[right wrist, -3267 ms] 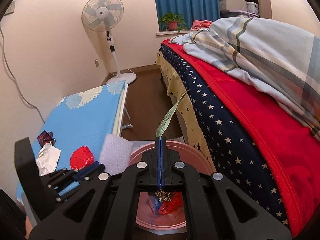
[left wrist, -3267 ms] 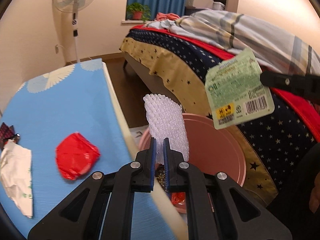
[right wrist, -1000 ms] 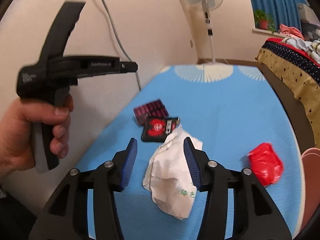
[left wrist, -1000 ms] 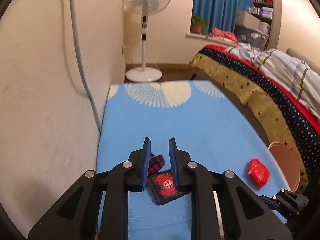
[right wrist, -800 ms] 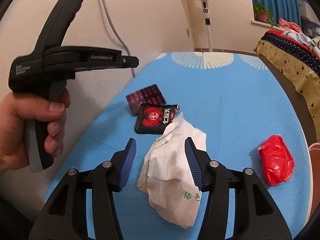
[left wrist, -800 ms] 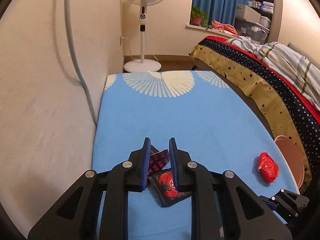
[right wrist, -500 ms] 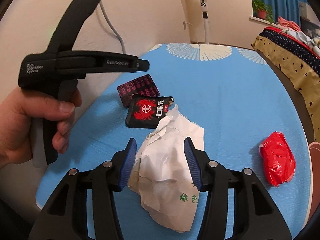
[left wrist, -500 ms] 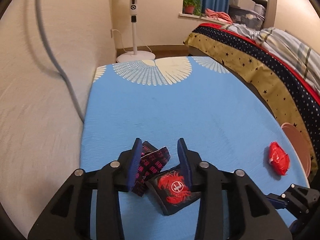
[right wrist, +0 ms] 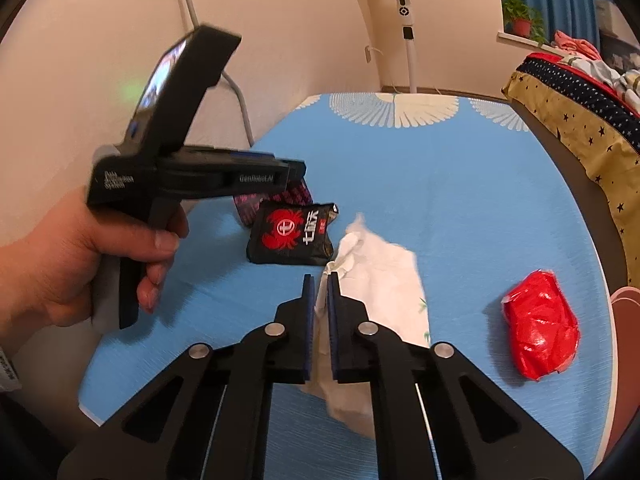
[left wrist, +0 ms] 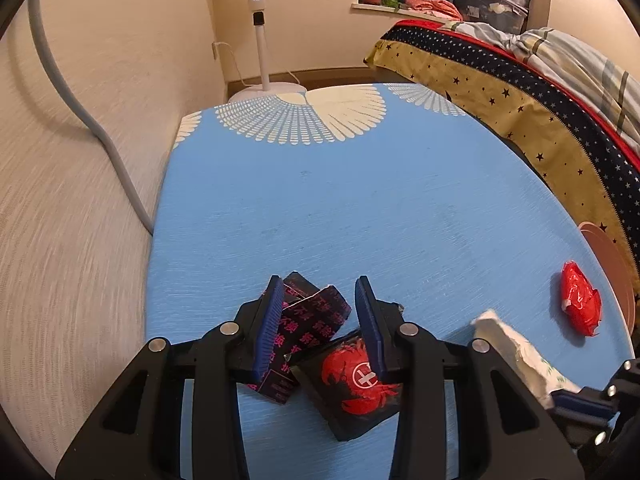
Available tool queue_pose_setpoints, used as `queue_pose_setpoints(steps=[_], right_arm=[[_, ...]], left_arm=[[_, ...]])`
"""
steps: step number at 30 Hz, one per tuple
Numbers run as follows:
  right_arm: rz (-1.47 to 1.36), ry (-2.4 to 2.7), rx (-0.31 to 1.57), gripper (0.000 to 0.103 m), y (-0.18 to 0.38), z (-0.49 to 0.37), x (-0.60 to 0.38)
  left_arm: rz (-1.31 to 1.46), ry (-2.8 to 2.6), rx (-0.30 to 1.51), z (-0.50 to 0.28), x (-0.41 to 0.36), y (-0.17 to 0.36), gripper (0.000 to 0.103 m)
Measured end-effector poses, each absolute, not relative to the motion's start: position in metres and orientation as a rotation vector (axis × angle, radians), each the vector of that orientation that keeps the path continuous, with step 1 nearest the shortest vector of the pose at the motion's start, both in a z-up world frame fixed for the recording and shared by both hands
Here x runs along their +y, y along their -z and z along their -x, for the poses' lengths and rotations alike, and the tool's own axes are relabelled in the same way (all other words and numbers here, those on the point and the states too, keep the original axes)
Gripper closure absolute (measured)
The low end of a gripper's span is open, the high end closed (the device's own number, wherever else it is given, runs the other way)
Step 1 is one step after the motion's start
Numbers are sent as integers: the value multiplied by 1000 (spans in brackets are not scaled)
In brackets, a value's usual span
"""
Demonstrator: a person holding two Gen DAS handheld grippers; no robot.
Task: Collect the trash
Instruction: 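Grasp the pink-patterned packet with the left gripper while the right gripper grasps the white tissue, then lift both held items and carry them over the pink bin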
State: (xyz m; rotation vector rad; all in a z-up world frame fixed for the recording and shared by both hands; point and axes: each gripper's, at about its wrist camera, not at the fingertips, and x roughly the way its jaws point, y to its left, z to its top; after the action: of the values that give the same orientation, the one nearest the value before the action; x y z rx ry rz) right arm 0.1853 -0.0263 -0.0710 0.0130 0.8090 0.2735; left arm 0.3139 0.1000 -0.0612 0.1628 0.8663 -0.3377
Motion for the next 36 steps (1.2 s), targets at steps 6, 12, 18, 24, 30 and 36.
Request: queue_pose_setpoints(steps=[6, 12, 18, 24, 30, 36], right_arm=[[-38, -285, 769, 99, 56, -180, -39], [-51, -280, 749, 99, 47, -174, -49], [-46, -280, 717, 99, 35, -166, -55], [-35, -278, 678, 99, 19, -158, -65], [-24, -265, 639, 99, -3, -150, -83], [-28, -246, 608, 99, -25, -138, -105]], left_arm=[[-168, 330, 872, -313, 100, 57, 84], [-174, 301, 860, -311, 104, 48, 102], [-168, 278, 827, -303, 104, 33, 102], [-162, 259, 785, -291, 98, 14, 102], [-155, 249, 742, -275, 90, -9, 102], [-156, 268, 690, -253, 71, -35, 102]])
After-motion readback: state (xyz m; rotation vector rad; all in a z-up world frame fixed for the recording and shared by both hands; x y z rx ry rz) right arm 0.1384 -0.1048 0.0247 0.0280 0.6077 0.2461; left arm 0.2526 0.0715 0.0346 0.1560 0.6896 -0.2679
